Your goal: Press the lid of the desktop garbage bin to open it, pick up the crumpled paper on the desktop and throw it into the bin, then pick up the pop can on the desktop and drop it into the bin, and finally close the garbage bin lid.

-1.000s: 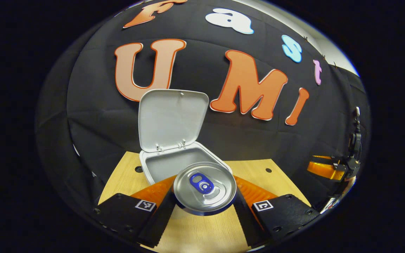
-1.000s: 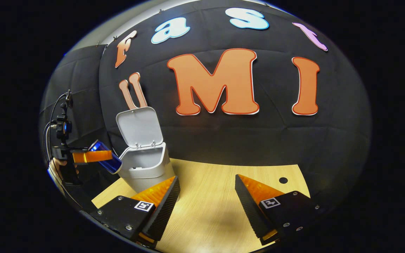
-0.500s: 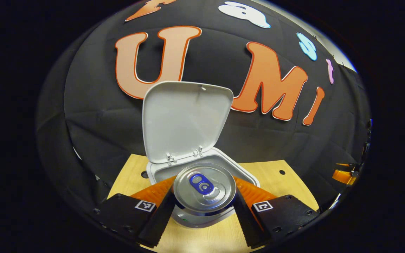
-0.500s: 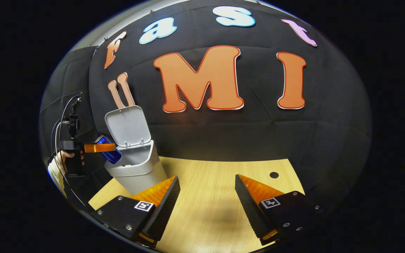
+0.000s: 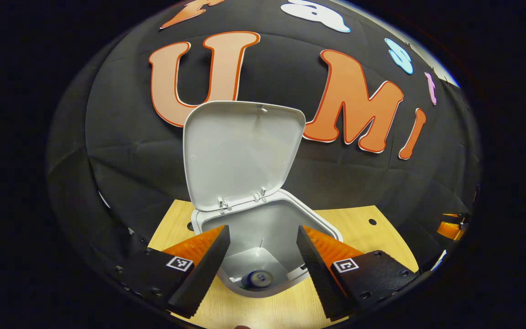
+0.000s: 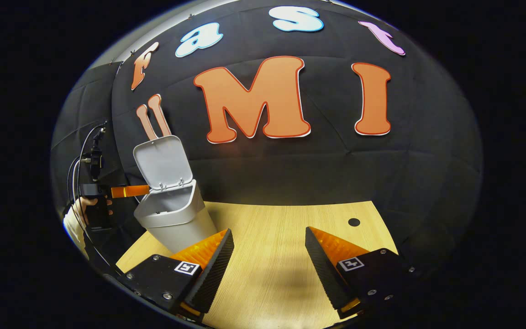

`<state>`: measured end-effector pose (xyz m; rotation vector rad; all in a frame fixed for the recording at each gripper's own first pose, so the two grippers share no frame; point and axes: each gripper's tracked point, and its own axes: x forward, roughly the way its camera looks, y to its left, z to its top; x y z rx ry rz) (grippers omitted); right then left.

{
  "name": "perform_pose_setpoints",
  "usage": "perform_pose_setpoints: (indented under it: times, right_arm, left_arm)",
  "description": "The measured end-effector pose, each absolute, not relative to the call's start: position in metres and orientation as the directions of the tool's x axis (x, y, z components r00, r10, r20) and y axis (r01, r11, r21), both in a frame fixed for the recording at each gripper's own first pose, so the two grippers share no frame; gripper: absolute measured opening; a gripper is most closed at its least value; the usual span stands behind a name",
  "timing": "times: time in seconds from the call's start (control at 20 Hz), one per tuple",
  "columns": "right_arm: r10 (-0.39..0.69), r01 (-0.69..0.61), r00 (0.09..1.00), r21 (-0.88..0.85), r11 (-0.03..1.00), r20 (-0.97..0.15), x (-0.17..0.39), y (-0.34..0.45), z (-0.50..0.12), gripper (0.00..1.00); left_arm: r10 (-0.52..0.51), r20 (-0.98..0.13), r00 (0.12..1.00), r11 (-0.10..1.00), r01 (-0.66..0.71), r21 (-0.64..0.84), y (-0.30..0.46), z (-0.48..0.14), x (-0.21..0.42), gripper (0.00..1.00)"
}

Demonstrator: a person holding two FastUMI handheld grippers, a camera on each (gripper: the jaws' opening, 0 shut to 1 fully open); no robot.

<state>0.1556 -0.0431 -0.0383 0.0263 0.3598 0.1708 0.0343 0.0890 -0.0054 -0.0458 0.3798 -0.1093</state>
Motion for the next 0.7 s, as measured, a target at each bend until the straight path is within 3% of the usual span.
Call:
perform_pose_setpoints:
  times: [0.7]
  right_arm:
    - [0.207,-0.19,0.916,0.084,0.978,-0.344,0.149,-0.034,-0.038,0.94]
  left_arm:
    - [-0.055,-0.285,0.957,0.998,0.047,-0.036,0.11,0.051,0.016,0.95]
